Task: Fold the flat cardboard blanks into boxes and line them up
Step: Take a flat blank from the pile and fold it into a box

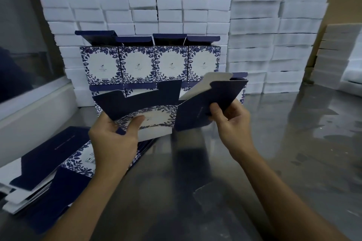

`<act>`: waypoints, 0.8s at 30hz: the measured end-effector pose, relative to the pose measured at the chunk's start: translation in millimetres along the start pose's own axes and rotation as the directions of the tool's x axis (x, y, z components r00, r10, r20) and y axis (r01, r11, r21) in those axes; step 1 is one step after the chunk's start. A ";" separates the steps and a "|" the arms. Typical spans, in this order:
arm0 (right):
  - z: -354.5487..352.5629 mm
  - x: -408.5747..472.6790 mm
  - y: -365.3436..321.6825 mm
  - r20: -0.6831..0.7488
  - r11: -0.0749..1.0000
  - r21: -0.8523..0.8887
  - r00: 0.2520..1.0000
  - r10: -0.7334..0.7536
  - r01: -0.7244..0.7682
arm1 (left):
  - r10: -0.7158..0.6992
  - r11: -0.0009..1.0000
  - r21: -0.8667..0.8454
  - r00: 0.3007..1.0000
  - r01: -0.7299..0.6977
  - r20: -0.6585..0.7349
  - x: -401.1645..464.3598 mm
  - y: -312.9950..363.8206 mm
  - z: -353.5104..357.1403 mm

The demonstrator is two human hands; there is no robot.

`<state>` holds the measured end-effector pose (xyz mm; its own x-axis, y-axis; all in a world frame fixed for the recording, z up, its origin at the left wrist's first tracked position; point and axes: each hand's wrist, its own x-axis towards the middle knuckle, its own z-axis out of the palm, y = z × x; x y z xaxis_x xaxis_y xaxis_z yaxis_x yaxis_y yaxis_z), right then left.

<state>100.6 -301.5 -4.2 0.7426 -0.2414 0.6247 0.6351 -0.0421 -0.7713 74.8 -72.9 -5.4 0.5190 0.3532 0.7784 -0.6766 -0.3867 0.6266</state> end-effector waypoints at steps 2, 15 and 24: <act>1.3 0.1 -2.0 0.009 0.999 0.002 0.999 -0.042 0.042 | -0.011 1.000 -0.010 1.000 0.011 -0.005 0.1 -1.0 -1.0; 19.1 -11.4 -3.1 0.263 0.946 0.135 0.932 0.251 -0.293 | -0.017 1.000 -0.013 0.901 0.025 0.432 -20.4 -13.2 10.6; 13.0 -15.3 -7.2 0.328 0.970 0.041 0.920 0.212 -0.238 | -0.112 0.923 -0.282 0.882 0.263 0.458 -20.6 6.4 7.1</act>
<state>87.5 -285.0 -6.6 0.8879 0.0873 0.4517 0.4483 0.0568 -0.8921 63.5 -88.7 -17.1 0.7725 -0.0358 0.6340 -0.6349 -0.0234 0.7723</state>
